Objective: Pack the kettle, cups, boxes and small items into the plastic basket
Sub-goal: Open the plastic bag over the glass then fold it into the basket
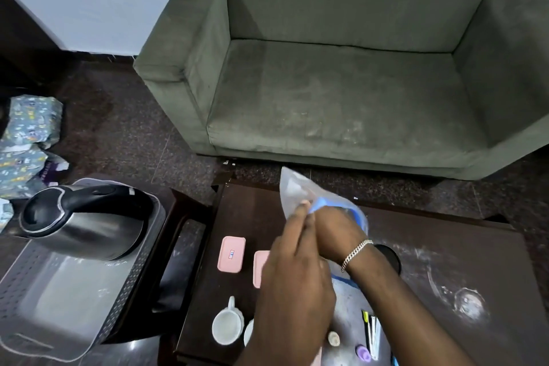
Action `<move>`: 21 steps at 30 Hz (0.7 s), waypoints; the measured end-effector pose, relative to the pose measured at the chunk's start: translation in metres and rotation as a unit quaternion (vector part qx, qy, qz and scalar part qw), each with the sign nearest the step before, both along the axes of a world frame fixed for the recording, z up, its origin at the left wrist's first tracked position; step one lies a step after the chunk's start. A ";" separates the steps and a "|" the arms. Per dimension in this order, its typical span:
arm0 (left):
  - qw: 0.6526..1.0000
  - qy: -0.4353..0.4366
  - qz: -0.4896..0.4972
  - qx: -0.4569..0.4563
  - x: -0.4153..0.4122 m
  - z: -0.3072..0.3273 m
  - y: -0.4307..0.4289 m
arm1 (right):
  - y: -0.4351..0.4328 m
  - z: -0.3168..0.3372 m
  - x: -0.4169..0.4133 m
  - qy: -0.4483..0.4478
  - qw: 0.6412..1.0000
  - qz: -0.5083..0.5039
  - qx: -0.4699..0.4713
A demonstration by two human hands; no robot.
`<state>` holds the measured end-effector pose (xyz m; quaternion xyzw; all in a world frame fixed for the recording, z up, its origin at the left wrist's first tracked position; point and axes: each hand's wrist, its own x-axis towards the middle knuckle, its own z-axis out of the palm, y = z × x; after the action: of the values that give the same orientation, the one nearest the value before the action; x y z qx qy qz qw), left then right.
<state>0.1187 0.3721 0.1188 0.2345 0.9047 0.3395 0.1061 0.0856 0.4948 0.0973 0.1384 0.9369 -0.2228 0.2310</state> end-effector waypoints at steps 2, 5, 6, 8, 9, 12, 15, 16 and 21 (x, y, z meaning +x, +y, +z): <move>0.999 -0.016 0.040 -0.025 -0.014 -0.003 -0.002 | -0.002 0.005 0.000 0.043 0.997 0.071 -0.009; 0.996 0.005 0.074 -0.040 -0.032 -0.010 -0.008 | -0.007 0.002 0.009 0.132 0.981 0.121 -0.073; 0.997 0.007 0.076 -0.033 -0.038 -0.010 -0.010 | -0.007 -0.001 0.012 0.165 0.977 0.114 -0.074; 0.997 0.010 0.072 -0.001 -0.046 -0.013 -0.015 | -0.006 -0.003 0.018 0.228 0.970 0.066 -0.051; 0.997 0.016 0.069 0.012 -0.049 -0.014 -0.016 | -0.004 -0.007 0.021 0.270 0.961 0.029 -0.060; 0.997 0.033 0.063 0.023 -0.053 -0.020 -0.019 | 0.008 -0.008 0.029 0.323 0.929 -0.122 -0.133; 0.998 0.016 0.068 0.010 -0.054 -0.025 -0.018 | 0.030 -0.005 0.034 0.284 0.904 -0.225 -0.227; 0.997 0.010 0.071 0.001 -0.054 -0.027 -0.017 | 0.038 -0.004 0.037 0.264 0.899 -0.245 -0.248; 0.996 -0.017 0.073 -0.045 -0.049 -0.033 -0.013 | 0.069 0.002 0.048 0.192 0.938 -0.209 -0.202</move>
<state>0.0699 0.3595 0.0856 0.1568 0.9319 0.3091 0.1068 0.1335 0.5639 0.0993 0.2361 0.8488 -0.4726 0.0185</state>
